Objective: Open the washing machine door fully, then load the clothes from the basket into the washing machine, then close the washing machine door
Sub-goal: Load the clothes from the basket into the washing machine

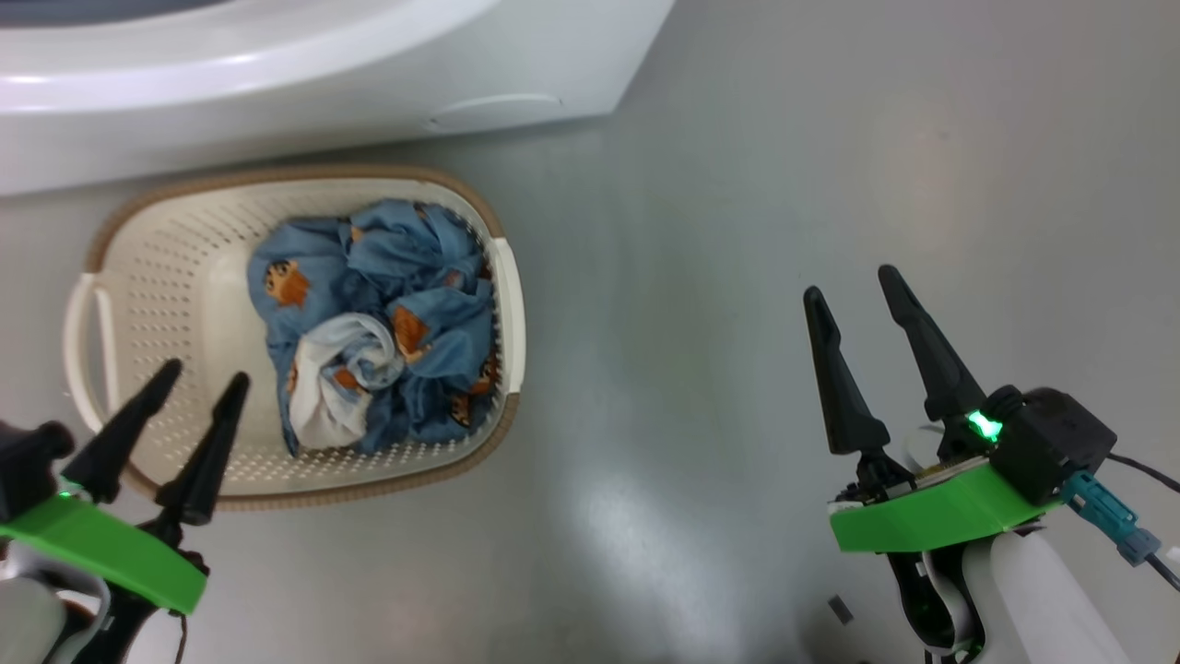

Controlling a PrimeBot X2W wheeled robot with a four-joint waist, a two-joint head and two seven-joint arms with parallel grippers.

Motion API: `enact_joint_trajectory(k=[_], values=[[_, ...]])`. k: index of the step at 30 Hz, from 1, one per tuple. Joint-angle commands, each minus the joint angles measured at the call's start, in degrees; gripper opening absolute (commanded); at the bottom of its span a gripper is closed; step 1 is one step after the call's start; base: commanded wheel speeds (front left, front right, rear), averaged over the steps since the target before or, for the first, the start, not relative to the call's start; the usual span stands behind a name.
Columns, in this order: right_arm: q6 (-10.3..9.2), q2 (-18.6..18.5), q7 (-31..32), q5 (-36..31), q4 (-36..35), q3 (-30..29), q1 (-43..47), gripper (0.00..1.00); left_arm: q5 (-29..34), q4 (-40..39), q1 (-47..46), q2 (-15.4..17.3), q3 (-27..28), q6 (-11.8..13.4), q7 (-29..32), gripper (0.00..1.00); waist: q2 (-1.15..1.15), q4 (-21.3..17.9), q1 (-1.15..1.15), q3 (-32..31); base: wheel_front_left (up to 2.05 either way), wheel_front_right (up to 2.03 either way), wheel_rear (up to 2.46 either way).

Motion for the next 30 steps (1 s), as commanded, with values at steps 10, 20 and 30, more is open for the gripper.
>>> enact_joint_trajectory(k=[10, 20, 30], values=[[0.25, 0.1, -0.5, 1.6, -3.2, 2.6, -0.6, 1.0, -3.9, 8.1, -11.8, 4.0, -14.5, -0.2, 0.3, 1.0, 0.0, -3.2, 0.0, 6.7, 0.0, 0.0, 0.0], [0.25, 0.1, -0.5, 3.3, -5.8, 4.5, -0.1, 1.0, -8.2, 17.7, -21.8, 3.9, -24.8, -0.2, 4.2, 1.0, 0.0, -7.7, 0.0, 11.6, 0.0, 0.0, 0.0], [0.25, 0.1, -0.5, 4.2, -8.0, 5.5, 1.1, 1.0, -9.2, 26.9, -28.4, 3.5, -28.7, -0.2, 8.2, 1.0, 0.0, -10.4, 0.0, 14.7, 0.0, 0.0, 0.0]])
